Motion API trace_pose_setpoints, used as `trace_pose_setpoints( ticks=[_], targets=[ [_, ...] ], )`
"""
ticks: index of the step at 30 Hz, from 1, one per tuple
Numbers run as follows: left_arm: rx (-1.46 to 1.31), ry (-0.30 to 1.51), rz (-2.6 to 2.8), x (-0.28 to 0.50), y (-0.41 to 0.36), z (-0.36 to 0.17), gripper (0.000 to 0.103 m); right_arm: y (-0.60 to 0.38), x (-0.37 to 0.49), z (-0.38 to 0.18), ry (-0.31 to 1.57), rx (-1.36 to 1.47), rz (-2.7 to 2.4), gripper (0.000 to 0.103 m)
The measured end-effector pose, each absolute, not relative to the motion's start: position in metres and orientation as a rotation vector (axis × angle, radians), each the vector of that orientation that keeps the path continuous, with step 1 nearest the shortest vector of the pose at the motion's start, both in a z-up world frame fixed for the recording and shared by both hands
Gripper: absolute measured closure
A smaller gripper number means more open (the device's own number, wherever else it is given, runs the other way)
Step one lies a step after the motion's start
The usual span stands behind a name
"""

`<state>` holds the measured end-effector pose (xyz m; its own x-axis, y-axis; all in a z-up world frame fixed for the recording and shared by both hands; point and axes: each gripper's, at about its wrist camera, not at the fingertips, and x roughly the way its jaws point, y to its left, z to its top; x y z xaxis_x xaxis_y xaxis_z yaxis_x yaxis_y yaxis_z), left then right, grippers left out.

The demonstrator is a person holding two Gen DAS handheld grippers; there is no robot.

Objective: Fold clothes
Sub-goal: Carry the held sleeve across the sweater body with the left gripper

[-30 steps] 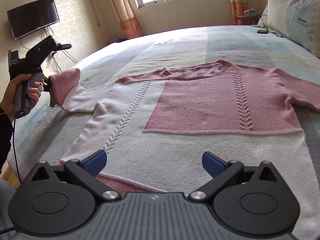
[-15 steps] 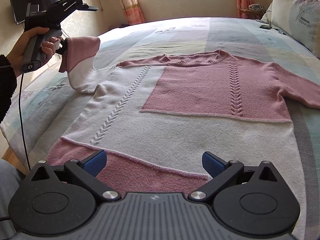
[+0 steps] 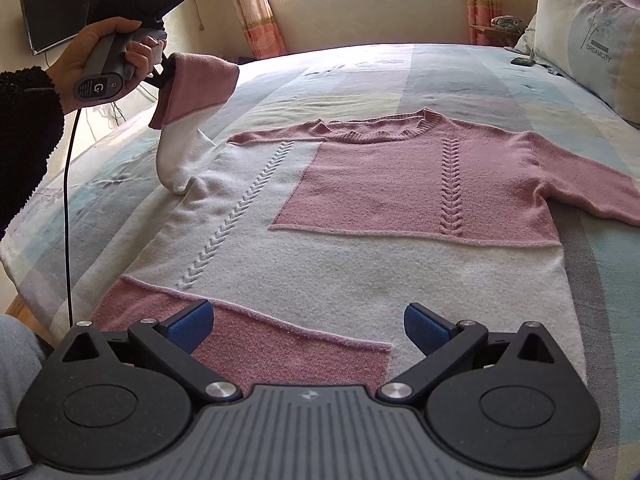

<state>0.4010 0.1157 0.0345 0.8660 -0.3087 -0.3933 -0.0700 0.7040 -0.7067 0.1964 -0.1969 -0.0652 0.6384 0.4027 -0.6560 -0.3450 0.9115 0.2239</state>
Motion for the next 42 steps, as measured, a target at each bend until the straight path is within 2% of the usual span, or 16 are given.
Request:
trace_pose_setpoints(
  ticks=[15, 32, 37, 42],
  targets=[
    [-0.715, 0.604, -0.232, 0.432, 0.043, 0.032, 0.001, -0.209, 0.192, -0.062, 0.753, 0.106, 0.422, 0.0],
    [-0.472, 0.863, -0.241, 0.451, -0.019, -0.047, 0.001, -0.208, 0.192, -0.061, 0.759, 0.092, 0.424, 0.0],
    [-0.493, 0.971, -0.294, 0.445, -0.022, -0.073, 0.001, -0.209, 0.193, -0.061, 0.76, 0.094, 0.417, 0.0],
    [-0.557, 0.977, -0.331, 0.423, -0.005, -0.078, 0.001, -0.21, 0.192, -0.06, 0.756, 0.098, 0.416, 0.0]
  ],
)
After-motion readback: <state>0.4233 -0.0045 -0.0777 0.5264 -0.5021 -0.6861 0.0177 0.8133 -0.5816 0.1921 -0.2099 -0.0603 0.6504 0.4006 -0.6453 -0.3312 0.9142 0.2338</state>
